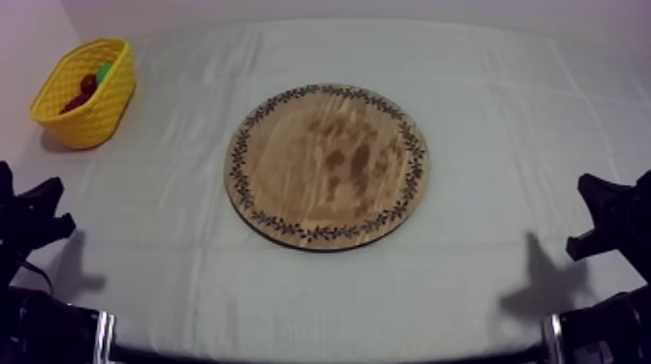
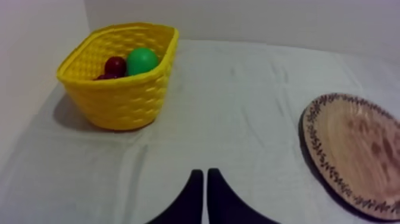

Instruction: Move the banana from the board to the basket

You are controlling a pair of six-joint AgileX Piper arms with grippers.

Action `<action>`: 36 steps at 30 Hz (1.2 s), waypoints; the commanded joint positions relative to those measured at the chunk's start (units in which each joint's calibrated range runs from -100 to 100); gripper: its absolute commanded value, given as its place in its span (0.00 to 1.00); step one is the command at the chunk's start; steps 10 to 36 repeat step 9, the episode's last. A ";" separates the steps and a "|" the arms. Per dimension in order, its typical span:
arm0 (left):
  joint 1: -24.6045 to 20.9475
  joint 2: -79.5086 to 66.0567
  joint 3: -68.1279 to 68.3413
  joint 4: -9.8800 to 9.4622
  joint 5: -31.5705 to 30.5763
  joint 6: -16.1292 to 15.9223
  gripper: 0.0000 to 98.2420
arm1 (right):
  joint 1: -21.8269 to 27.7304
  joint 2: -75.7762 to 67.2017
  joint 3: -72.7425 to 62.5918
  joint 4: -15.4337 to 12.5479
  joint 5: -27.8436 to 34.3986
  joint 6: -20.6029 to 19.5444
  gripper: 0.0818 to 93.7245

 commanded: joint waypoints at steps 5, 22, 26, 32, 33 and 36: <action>0.03 -0.07 0.08 -0.05 0.00 5.32 0.00 | -0.01 0.03 -0.03 0.00 0.00 0.14 0.00; 0.03 -0.07 0.08 -0.05 0.00 5.56 0.00 | 0.00 0.03 -0.03 0.00 0.00 0.14 0.00; 0.03 -0.07 0.08 -0.05 0.00 5.56 0.00 | 0.00 0.03 -0.03 0.00 0.00 0.14 0.00; 0.03 -0.07 0.08 -0.05 0.00 5.56 0.00 | 0.00 0.03 -0.03 0.00 0.00 0.14 0.00; 0.03 -0.07 0.08 -0.05 0.00 5.56 0.00 | 0.00 0.03 -0.03 0.00 0.00 0.14 0.00; 0.03 -0.07 0.08 -0.05 0.00 5.56 0.00 | 0.00 0.03 -0.03 0.00 0.00 0.14 0.00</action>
